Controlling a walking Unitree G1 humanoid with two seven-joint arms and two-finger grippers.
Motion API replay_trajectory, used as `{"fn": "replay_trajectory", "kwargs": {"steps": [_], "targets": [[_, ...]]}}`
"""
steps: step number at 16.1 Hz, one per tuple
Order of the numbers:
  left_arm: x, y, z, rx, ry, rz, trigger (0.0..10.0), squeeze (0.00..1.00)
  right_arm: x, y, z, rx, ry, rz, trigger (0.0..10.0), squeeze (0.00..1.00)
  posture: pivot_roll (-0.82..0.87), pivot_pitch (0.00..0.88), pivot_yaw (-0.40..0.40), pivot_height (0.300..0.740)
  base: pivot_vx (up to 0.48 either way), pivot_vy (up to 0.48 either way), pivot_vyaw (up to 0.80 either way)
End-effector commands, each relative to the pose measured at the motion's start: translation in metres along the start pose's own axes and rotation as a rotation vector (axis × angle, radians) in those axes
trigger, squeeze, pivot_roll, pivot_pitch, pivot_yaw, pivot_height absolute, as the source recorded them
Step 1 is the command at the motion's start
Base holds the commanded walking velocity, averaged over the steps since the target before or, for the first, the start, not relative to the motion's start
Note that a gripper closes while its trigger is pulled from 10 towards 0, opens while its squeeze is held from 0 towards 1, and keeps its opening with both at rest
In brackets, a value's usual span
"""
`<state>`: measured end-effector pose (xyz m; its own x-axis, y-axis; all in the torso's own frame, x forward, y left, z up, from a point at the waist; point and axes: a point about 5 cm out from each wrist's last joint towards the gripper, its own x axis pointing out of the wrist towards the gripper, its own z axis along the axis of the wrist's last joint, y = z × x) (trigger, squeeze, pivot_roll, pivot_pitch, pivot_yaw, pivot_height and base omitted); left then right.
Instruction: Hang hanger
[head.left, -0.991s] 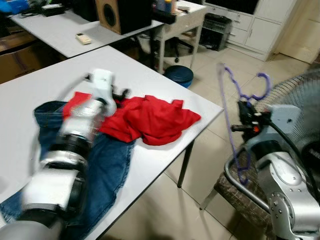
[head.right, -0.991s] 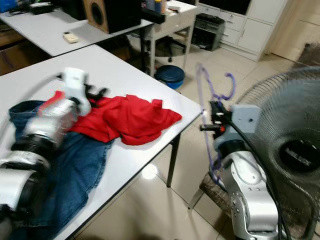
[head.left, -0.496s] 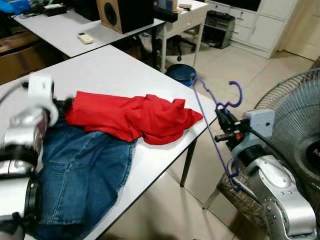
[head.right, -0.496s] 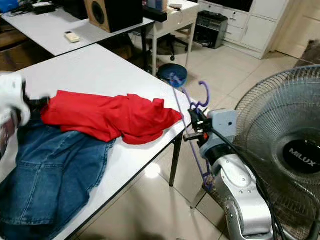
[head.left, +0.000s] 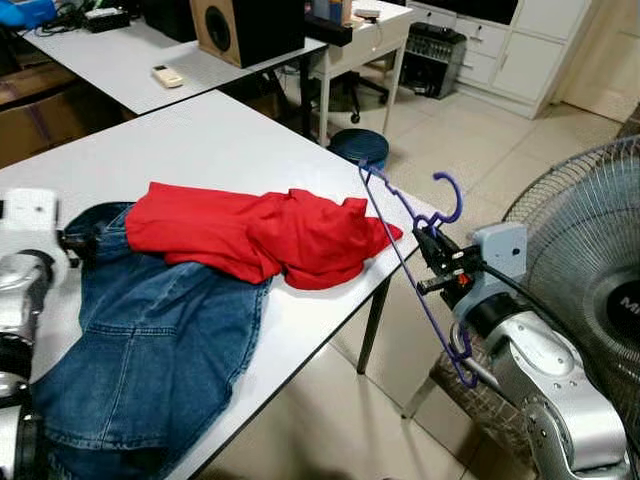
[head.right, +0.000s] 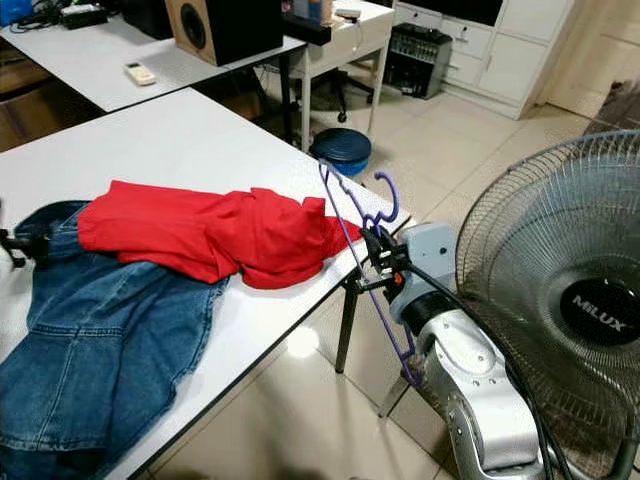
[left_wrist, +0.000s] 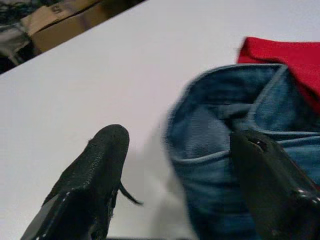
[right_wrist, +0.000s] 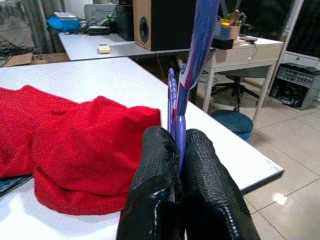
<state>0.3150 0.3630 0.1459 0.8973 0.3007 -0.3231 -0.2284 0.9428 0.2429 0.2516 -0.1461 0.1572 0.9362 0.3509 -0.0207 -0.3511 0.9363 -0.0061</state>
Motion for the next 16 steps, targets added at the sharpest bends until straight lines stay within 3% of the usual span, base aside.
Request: {"fn": "replay_trajectory", "kwargs": {"steps": [1, 4, 5, 6, 7, 8, 9, 16], "targets": [[-0.002, 0.007, -0.001, -0.03, 0.008, 0.023, 10.0, 0.0, 0.001, -0.001, -0.001, -0.012, 0.01, 0.002, 10.0, 0.0, -0.15, 0.0, -0.003, 0.74, 0.0, 0.0, 0.0], [-0.003, -0.01, -0.018, -0.237, 0.073, -0.114, 10.0, 0.0, 0.005, -0.001, -0.001, -0.017, 0.006, 0.013, 10.0, 0.0, -0.14, 0.0, -0.009, 0.74, 0.0, 0.0, 0.0], [-0.002, -0.017, -0.023, -0.304, 0.081, -0.144, 7.8, 0.0, 0.006, 0.0, -0.001, -0.019, 0.006, 0.016, 10.0, 0.0, -0.14, 0.0, -0.013, 0.74, 0.0, 0.0, 0.0], [-0.001, -0.022, -0.027, -0.352, 0.088, -0.152, 4.4, 0.0, 0.007, 0.0, -0.001, -0.02, 0.003, 0.02, 10.0, 0.0, -0.14, 0.0, -0.013, 0.74, 0.0, 0.0, 0.0], [0.0, -0.027, -0.027, -0.387, 0.075, -0.148, 2.8, 0.0, 0.008, 0.001, -0.001, -0.022, 0.0, 0.023, 10.0, 0.0, -0.14, 0.0, -0.013, 0.74, 0.0, 0.0, 0.0], [0.001, -0.031, -0.027, -0.411, 0.063, -0.146, 0.6, 0.0, 0.009, 0.001, 0.0, -0.022, 0.0, 0.025, 10.0, 0.0, -0.14, 0.0, -0.013, 0.74, 0.0, 0.0, 0.0], [0.001, -0.033, -0.023, -0.398, 0.039, -0.145, 0.0, 0.0, 0.01, 0.001, -0.001, -0.021, 0.001, 0.027, 10.0, 0.0, -0.14, 0.0, -0.013, 0.74, 0.0, 0.0, 0.0], [0.003, -0.04, -0.013, -0.42, -0.051, -0.153, 0.0, 0.0, 0.011, 0.005, -0.003, -0.026, 0.007, 0.041, 10.0, 0.0, -0.15, 0.0, -0.012, 0.74, 0.0, 0.0, 0.0]]}}
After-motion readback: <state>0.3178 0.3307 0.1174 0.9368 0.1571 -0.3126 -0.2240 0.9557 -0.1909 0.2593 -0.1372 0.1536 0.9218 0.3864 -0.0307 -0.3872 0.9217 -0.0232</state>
